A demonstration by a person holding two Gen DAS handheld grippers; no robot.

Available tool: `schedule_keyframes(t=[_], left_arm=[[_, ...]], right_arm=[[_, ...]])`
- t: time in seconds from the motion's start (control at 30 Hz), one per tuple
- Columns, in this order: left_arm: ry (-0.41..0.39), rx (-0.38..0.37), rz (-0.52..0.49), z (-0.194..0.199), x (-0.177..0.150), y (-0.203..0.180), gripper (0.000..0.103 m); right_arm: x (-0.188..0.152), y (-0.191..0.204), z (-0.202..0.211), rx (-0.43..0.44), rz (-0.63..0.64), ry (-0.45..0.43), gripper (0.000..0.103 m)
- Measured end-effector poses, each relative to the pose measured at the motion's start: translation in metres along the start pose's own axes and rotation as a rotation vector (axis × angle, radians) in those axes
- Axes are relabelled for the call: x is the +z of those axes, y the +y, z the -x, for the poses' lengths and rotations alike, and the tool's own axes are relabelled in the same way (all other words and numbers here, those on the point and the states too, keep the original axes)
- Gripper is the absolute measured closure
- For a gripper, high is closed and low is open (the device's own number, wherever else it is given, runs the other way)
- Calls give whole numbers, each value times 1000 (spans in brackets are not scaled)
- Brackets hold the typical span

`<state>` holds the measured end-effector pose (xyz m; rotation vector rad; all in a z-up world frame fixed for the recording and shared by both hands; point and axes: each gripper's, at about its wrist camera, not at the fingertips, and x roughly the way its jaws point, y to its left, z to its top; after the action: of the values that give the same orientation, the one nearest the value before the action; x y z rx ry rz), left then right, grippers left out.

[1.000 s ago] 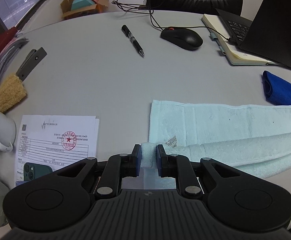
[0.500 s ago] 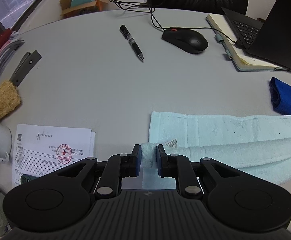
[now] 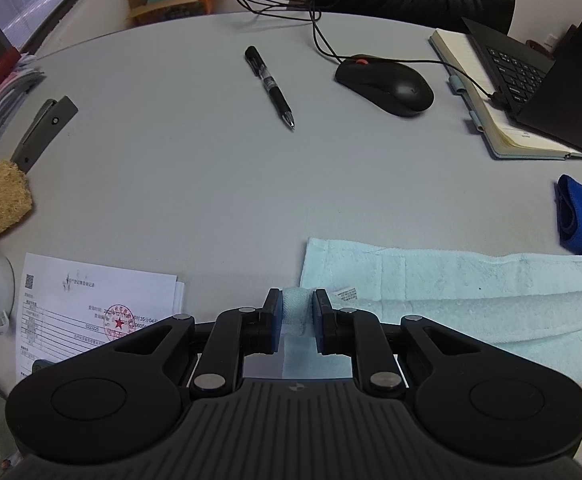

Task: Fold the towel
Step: 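Lift the held hem with both grippers and fold it over the towel, then open both grippers to release the folded hem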

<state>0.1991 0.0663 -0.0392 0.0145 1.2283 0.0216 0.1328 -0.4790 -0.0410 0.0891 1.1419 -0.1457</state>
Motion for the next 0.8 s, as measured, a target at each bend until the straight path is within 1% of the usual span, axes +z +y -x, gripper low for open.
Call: schedule_keyframes(t=[0.33, 0.43, 0.67, 0.77, 0.8], left_arm=[[27, 11, 7, -23, 6, 2, 83], [37, 10, 19, -28, 9, 4, 82], [22, 11, 52, -33, 15, 10, 82], [5, 25, 49, -32, 17, 10, 82], [-1, 28, 47, -32, 18, 10, 82]], right_arm=[[7, 3, -20, -11, -9, 49, 94], [8, 3, -25, -10, -13, 60, 93], [11, 5, -30, -16, -13, 55, 92], [12, 7, -29, -31, -10, 36, 87], [13, 7, -28, -38, -9, 29, 81]])
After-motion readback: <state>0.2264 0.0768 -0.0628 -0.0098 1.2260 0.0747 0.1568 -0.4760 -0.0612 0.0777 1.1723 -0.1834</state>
